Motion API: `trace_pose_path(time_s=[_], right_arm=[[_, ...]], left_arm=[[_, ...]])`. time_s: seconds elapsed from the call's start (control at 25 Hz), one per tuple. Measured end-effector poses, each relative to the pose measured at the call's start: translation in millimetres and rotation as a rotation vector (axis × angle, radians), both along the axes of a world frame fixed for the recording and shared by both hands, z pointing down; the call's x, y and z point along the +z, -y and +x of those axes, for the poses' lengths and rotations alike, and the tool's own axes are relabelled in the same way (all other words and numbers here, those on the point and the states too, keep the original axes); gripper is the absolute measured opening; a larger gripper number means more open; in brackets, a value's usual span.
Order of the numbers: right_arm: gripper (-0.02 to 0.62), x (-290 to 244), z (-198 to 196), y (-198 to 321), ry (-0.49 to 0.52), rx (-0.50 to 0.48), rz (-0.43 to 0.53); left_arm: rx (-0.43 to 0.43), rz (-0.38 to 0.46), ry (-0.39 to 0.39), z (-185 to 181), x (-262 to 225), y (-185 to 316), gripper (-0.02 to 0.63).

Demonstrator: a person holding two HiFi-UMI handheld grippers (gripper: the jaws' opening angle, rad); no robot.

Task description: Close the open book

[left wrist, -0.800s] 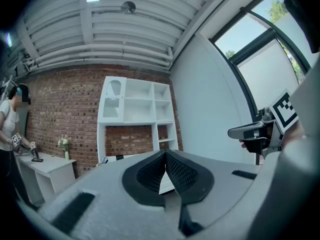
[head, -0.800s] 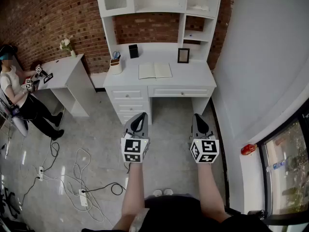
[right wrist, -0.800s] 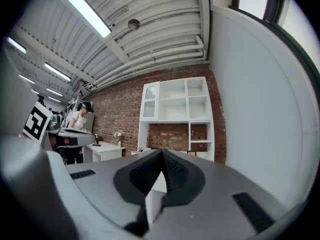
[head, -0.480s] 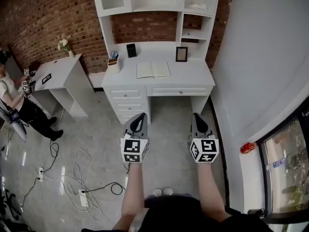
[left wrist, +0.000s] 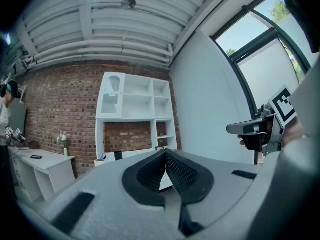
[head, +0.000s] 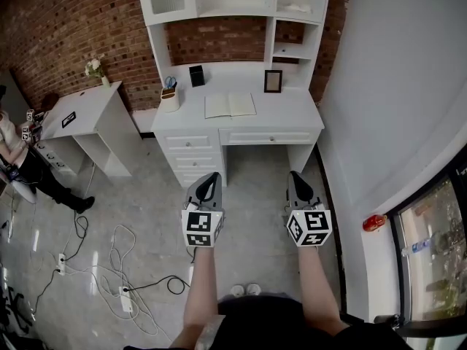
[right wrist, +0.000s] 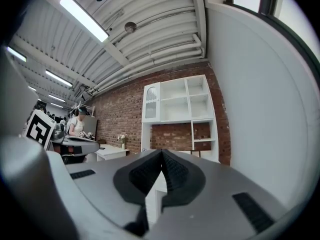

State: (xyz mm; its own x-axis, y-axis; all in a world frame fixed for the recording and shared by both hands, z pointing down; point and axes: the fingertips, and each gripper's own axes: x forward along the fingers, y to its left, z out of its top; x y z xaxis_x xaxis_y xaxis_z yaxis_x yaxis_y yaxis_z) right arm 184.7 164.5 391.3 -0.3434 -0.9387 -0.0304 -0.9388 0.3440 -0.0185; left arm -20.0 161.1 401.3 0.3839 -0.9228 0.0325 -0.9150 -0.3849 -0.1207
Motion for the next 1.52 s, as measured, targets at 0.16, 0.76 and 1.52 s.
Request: trace_pose_path(time_s=[0.16, 0.76, 1.52], right_arm=[[-0.002, 1.6, -1.1, 0.5, -0.009, -0.002, -0.006], [0.179, -2.8, -15.5, -8.5, -0.023, -0.035, 0.02], [0.189, -3.9, -43.3, -10.5, -0.009, 0.003, 0.031]], left_arm=[[-0.003, -0.004, 0.0, -1.7, 2.5, 0.5, 0.008], [0.001, -0.021, -0.009, -10.3, 9.1, -6.4, 0.008], [0.006, 0.017, 0.003, -52.5, -2.3, -9.2, 0.008]])
